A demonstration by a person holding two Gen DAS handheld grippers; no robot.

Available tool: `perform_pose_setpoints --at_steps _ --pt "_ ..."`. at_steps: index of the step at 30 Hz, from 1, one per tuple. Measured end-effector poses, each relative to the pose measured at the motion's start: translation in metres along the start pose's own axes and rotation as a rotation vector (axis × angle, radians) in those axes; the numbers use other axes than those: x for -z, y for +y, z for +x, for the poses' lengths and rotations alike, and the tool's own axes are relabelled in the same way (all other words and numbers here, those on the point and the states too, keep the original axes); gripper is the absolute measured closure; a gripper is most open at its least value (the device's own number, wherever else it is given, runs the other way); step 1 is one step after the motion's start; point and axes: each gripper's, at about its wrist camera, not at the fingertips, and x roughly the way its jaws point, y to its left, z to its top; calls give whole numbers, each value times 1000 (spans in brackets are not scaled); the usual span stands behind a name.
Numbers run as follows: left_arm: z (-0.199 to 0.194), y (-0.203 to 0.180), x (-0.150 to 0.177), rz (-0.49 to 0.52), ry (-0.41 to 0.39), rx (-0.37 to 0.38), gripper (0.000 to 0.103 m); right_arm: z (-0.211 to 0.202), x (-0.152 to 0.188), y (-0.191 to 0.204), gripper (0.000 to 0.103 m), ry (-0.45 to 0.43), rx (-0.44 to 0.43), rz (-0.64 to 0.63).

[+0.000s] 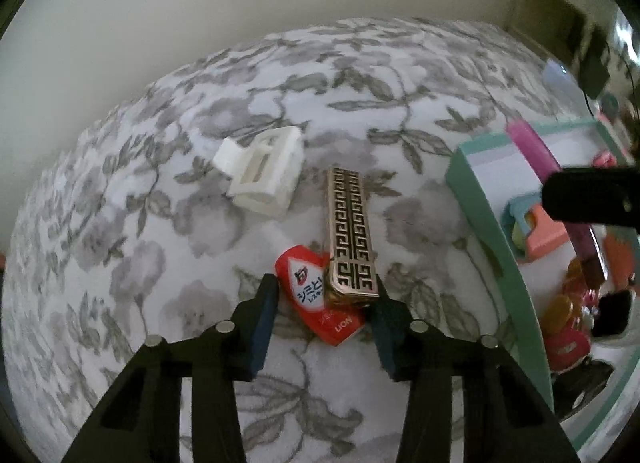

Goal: Organize rigid objects
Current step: 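Grasp the red-capped bottle with the left tool while the right tool holds the pink lighter, then carry the red bottle and pink lighter into the tray and release both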

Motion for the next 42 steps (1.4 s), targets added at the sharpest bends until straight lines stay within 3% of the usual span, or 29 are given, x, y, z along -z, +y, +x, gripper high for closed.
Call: perform_pose_setpoints --at_steps 5,12,19,24,31,36,42 --pt "-2 17 5 -87 30 -4 72 -2 1 -4 82 4 -5 7" --pt "-10 42 19 -252 91 -6 73 -2 11 -7 82 27 3 12" --pt "-44 53 28 -375 46 53 73 -21 20 -12 82 3 1 29" --pt "-77 26 17 -314 -26 84 74 -38 24 -30 82 -21 30 70" --pt "-100 -43 -4 -151 -80 152 74 -53 29 -68 82 -38 144 133" --pt "-103 -92 -11 -56 -82 203 74 -59 30 -97 82 -51 221 175" --pt "-97 -125 -15 2 -68 226 74 -62 31 -124 82 -47 236 237"
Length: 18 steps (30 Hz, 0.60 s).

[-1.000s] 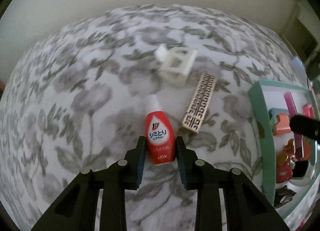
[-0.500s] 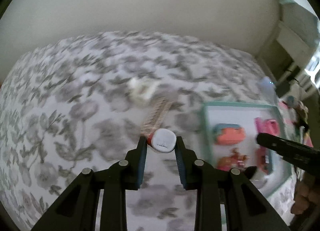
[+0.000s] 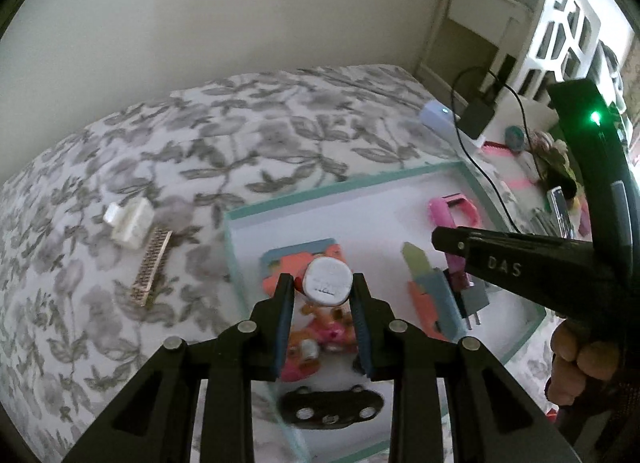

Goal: Organize rigid objects
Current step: 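Carry the red bottle and pink lighter into the tray and release both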

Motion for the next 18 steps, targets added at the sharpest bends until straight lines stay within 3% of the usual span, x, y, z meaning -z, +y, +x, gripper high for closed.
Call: perform_pose_setpoints --at_steps 18 --pt "17 -9 1 6 51 17 72 9 -1 3 82 20 22 -35"
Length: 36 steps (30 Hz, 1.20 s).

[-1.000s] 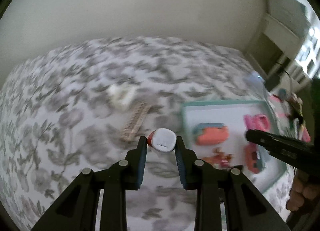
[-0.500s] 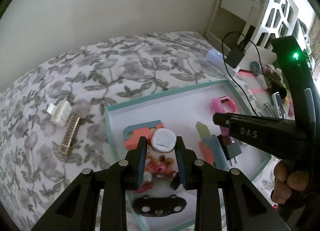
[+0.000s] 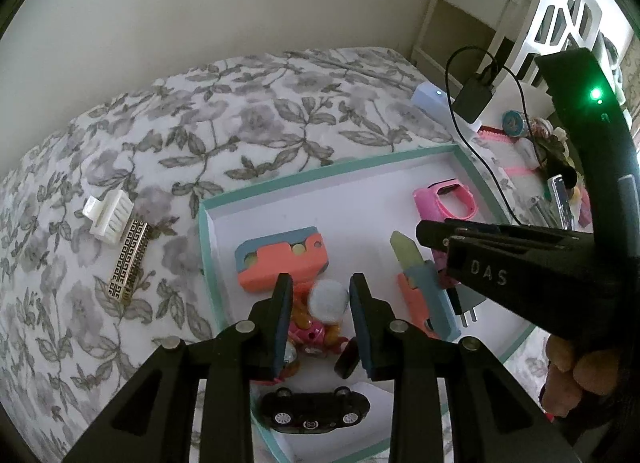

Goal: Organize rigid objects
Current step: 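Carry the red bottle and pink lighter into the tray and release both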

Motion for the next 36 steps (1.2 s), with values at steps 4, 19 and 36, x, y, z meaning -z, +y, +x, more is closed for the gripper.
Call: perform_pose_setpoints --at_steps 4,19,36 --pt "-1 0 0 2 3 -5 71 1 0 1 81 6 1 -5" --pt "-12 43 -2 -155 -17 -41 53 4 0 5 81 15 3 -25" --pt "-15 105 7 -343 -25 -221 5 11 1 15 26 -3 34 -77"
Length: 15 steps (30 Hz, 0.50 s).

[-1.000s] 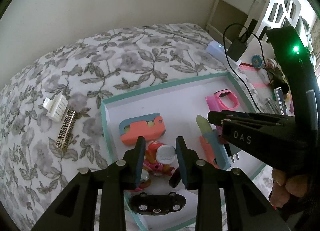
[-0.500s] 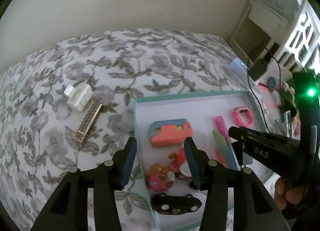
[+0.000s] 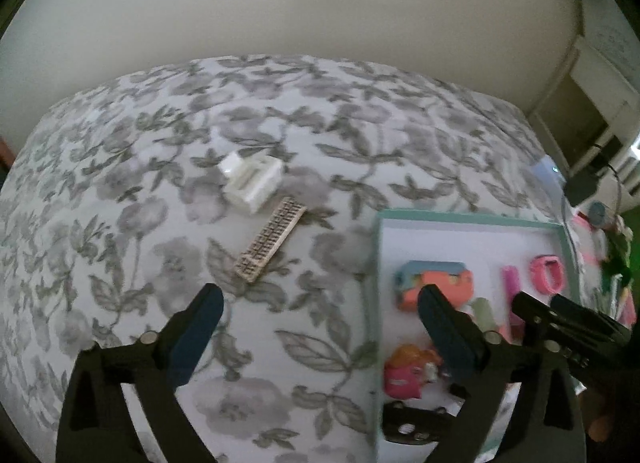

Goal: Organize rigid objects
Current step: 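Carry the red bottle and pink lighter into the tray and release both, then move both tools back toward the white clip and gold bar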

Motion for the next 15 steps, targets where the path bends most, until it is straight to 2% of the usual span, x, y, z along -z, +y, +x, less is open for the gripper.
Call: perform_pose_setpoints --at_steps 9,15 --pt "2 35 -5 -88 -9 -57 5 4 1 2 4 -7 -3 -6" --pt "1 70 -9 -169 -15 -75 5 4 0 6 0 -24 -5 -16"
